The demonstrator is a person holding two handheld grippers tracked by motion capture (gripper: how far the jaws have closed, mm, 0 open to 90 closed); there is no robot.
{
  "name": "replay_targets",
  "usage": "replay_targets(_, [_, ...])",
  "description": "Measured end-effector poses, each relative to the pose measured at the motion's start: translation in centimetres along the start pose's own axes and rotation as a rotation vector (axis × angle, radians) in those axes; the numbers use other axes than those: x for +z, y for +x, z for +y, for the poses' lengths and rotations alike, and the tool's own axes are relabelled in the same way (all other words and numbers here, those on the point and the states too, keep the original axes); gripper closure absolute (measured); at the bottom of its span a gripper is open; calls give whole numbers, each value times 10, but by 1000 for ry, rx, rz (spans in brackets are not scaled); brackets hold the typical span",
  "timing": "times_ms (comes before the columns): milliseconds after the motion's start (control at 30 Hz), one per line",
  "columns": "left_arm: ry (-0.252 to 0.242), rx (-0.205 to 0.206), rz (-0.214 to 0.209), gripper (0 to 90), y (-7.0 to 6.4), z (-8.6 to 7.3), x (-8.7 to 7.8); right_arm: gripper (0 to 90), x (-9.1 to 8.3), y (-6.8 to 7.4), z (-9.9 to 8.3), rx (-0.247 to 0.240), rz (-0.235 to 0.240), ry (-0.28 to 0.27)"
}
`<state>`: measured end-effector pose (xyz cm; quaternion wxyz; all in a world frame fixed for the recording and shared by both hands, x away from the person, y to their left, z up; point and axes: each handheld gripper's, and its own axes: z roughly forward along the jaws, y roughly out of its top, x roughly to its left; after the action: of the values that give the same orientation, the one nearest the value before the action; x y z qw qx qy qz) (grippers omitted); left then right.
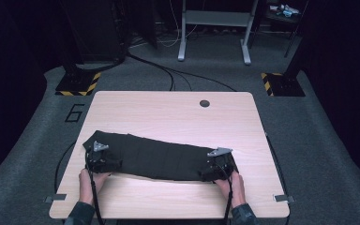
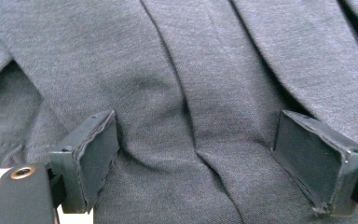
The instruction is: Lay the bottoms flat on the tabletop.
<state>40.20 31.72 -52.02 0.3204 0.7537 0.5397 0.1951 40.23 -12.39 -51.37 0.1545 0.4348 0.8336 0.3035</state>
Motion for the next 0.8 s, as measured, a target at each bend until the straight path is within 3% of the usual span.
replay_targets(233, [-21,3,-1,143,-25,-14,-10,46,-9,-14,-11,30,-23,1])
replay_targets(367, [-63,-16,18,143,-42,-26,-15,46,-14,-20,-16,50,-47,-5])
replay_targets(400, [-67,-20,10,144,-48,-31,-19,37,-16,-24,-20,63,-69,-11])
replay_targets(467, [-80,-15,4,144,-53,-36,-21,35,-18,-28,-24,88,-68,-20])
replay_targets(733, [-104,4,-46,142,-49,-42,-34,37,-21,-32,-32,119,-54,-60])
replay_targets(800, [-136,-5,-40,140,-44,-44,-46,120,-34,-34,-36,145,-36,-131])
